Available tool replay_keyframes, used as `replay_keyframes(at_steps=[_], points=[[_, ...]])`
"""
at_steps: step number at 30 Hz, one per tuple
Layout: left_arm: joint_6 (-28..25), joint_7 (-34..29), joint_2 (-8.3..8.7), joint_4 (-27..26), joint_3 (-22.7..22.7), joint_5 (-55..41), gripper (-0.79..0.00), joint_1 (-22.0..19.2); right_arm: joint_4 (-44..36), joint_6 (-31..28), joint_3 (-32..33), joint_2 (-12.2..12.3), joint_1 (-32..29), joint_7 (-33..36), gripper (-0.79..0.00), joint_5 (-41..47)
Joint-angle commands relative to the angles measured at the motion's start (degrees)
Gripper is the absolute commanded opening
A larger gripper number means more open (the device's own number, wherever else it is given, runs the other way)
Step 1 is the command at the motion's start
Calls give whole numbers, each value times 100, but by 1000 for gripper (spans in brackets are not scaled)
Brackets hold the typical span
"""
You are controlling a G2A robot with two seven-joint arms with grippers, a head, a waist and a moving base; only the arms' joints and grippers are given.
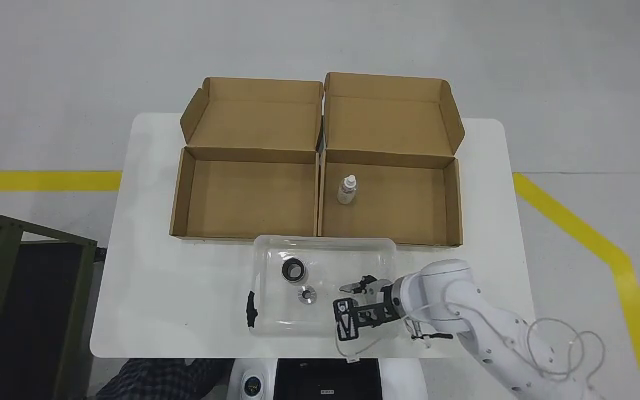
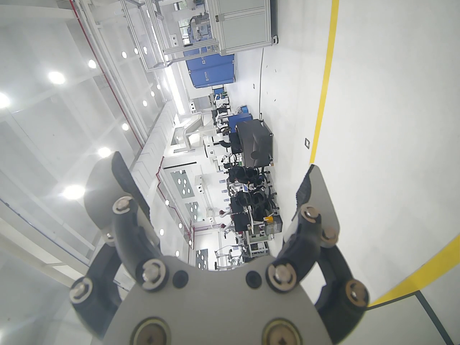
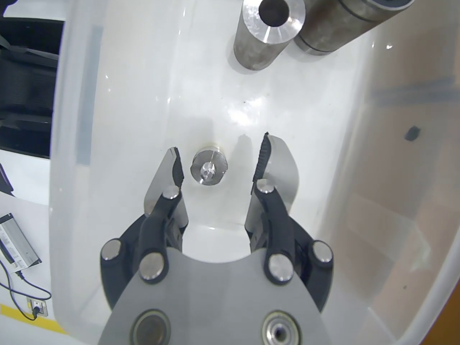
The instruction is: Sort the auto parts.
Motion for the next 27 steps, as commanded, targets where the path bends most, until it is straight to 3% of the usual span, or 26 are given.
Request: replay_keyframes(at_steps=[1,2,4,5,6,7,19,27], points=[[0,0,0,0,0,0,0,0,16,26,-65,27,59,26,-496,41],[0,0,0,0,0,0,0,0,19,40,-98,42,89,40,-511,61],[0,0,0,0,0,0,0,0,31,69,-160,71,145,69,-622,117],[0,0,0,0,0,0,0,0,34,83,-192,86,175,84,-628,137],[0,0,0,0,0,0,0,0,35,93,-226,102,203,94,-745,161],[0,0,0,0,0,0,0,0,38,103,-260,117,234,103,-785,180],[0,0,0,0,0,0,0,0,-226,246,-256,252,514,132,-785,706],[0,0,0,0,0,0,0,0,-321,980,149,252,460,-950,-785,471]])
